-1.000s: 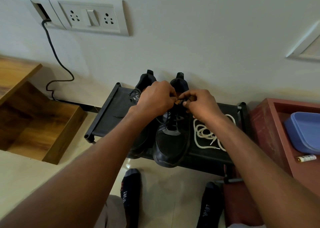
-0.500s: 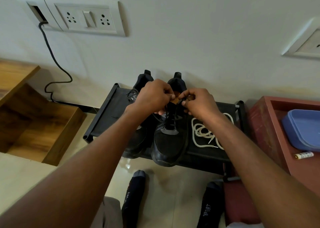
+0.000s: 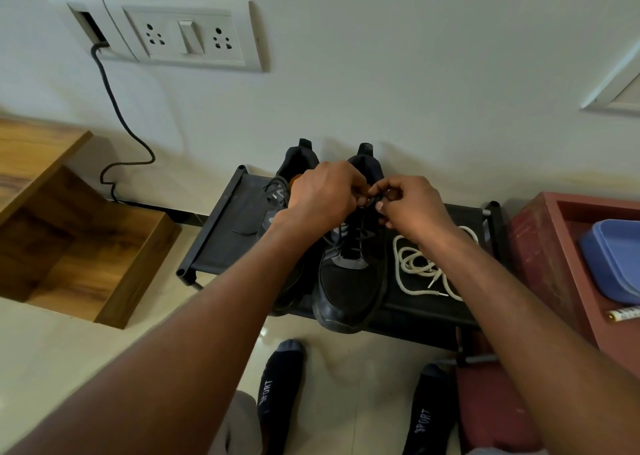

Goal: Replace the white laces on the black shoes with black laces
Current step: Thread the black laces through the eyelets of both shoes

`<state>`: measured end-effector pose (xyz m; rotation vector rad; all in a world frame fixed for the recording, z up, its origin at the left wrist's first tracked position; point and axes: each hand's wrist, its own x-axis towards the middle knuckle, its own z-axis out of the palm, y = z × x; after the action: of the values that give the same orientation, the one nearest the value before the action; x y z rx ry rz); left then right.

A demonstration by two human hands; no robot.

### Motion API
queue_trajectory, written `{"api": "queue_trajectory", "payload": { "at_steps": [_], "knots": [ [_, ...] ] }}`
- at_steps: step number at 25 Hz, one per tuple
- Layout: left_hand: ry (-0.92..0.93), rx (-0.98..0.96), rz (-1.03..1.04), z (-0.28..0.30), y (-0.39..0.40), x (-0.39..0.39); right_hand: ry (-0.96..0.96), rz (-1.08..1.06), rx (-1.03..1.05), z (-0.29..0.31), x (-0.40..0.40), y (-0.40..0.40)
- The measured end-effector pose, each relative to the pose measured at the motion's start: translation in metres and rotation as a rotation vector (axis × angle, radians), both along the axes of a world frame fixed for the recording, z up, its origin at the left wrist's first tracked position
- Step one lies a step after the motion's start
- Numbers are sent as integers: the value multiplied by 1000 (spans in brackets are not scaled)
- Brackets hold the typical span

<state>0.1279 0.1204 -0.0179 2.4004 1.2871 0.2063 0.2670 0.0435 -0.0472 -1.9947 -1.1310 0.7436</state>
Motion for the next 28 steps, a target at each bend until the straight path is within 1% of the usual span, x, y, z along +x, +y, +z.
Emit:
{"api": "queue_trajectory", "payload": {
  "at_steps": [7, 9, 12, 19, 21, 23, 26, 28],
  "knots": [
    [-119, -131, 86, -16, 3, 9, 17, -38, 2, -5, 1, 2],
    [-128, -186, 141, -21, 4, 12, 58, -63, -1, -6, 2, 2],
    [-139, -199, 213, -23, 3, 14, 93, -89, -9, -7, 2, 4],
    [-285, -382, 249, -25, 3, 13, 115, -112, -11, -9, 3, 4],
    [-294, -411, 237, -25, 1, 15, 122, -124, -14, -7, 3, 4],
    [-276, -414, 174, -22, 2, 13, 147, -134, -33, -4, 4, 4],
    [-210, -322, 35, -16, 5, 7, 130, -96, -101, 3, 8, 3],
    [-182, -285, -20, -14, 5, 5, 105, -89, -134, 6, 10, 2]
  ]
}}
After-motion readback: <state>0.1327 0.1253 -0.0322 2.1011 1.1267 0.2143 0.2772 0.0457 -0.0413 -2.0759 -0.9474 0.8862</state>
